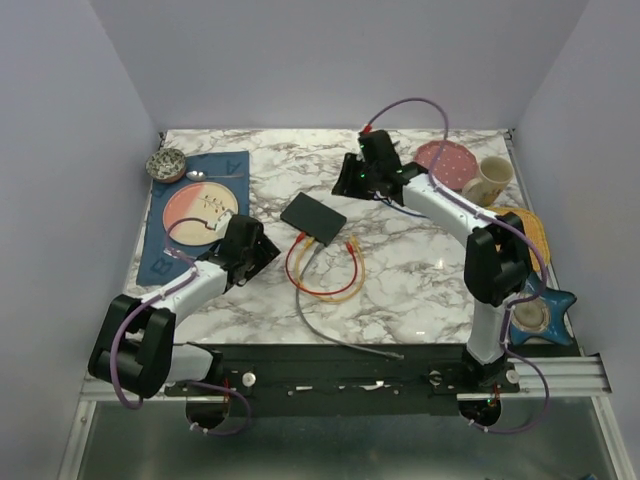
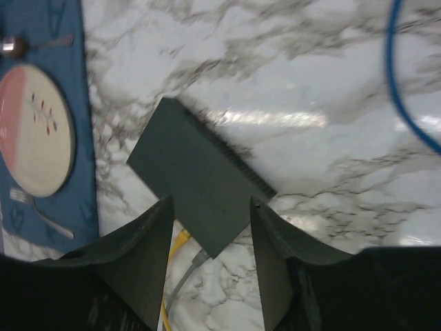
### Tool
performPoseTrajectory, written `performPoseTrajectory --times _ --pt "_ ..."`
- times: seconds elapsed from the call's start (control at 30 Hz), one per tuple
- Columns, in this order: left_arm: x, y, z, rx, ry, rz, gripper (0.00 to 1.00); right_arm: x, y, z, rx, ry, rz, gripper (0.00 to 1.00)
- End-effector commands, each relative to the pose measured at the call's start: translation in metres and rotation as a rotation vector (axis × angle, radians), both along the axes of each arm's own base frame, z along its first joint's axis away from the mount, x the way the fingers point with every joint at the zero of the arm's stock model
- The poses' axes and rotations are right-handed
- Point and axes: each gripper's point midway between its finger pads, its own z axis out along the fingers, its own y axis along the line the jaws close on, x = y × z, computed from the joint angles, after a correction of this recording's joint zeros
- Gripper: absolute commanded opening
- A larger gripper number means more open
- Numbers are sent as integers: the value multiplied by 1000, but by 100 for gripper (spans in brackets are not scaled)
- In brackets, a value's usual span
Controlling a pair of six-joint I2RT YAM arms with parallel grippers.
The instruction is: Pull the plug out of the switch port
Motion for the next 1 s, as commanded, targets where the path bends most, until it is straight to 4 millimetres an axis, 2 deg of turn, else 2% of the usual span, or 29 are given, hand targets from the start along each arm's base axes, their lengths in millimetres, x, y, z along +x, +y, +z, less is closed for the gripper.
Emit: performPoseTrajectory --times 0.0,0.07,0.13,0.27,0.3,0.37,0.43,0.57,0.63,0.8,0.87,0.97 --pt "0 -9 -11 -56 18 -3 75 -65 63 -38 45 62 236 43" --pt "-3 -11 -20 -60 47 -12 74 -80 66 -54 31 93 267 37" --pt "-4 -14 -25 -70 59 -16 74 -93 71 -60 30 106 299 32" --pt "-7 -22 -33 -90 74 -33 74 -121 76 -74 22 120 353 29" --pt "-7 -26 -34 -93 72 -43 74 -133 76 -83 15 140 370 29" --pt "-10 -33 -37 -96 81 -63 73 -139 74 -96 5 166 369 29" --pt "-9 -42 -36 -108 77 -85 73 -141 71 -111 -14 199 360 29" --pt "-14 -63 -37 -104 79 -154 73 -143 62 -127 -57 233 327 29" --pt "-17 -68 -38 -104 78 -169 73 -140 55 -132 -82 235 298 28" --pt "-25 -82 -42 -141 85 -220 71 -136 23 -146 -138 273 203 27" --pt "-28 -87 -47 -153 101 -238 68 -134 14 -150 -141 294 173 27" --pt "-32 -100 -51 -193 113 -285 58 -127 1 -145 -133 289 125 27"
